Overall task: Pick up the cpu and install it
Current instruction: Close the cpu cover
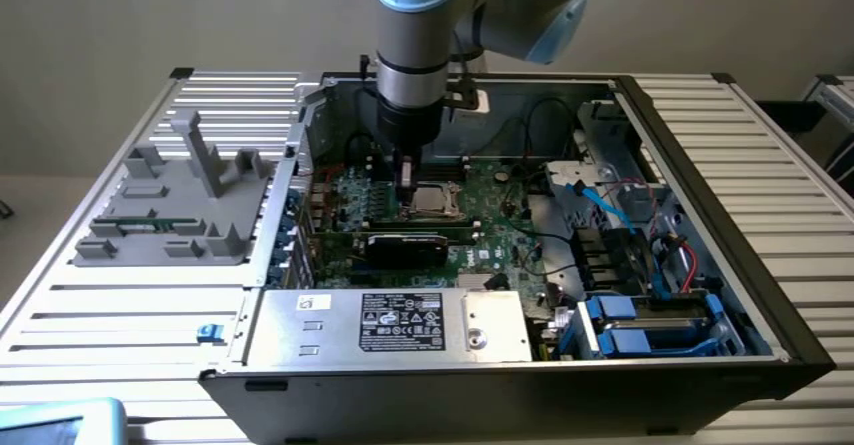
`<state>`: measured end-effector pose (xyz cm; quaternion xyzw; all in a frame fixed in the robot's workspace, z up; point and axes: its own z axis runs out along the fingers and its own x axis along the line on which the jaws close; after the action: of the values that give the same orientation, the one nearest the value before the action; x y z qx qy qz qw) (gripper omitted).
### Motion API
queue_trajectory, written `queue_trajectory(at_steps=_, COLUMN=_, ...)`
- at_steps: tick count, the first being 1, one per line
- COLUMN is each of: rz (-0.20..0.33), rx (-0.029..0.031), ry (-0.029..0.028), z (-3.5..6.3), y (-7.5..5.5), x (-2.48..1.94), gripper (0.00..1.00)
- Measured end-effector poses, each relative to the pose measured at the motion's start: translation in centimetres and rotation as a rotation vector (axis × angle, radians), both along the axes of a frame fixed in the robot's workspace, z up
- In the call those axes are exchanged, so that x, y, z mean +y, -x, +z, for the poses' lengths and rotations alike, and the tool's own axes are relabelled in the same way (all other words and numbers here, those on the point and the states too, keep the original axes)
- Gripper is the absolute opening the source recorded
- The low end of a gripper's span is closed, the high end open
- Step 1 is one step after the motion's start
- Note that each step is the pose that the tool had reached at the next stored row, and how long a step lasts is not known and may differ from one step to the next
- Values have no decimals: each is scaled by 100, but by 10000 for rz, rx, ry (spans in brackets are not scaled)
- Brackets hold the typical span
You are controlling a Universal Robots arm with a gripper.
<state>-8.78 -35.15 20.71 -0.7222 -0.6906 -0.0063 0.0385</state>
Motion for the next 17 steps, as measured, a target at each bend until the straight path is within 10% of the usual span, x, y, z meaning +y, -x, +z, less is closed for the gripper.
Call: queue_trajectory(at_steps=17, rz=0, rx=-175, ry=90, z=-20, y=99, x=6, gripper=11)
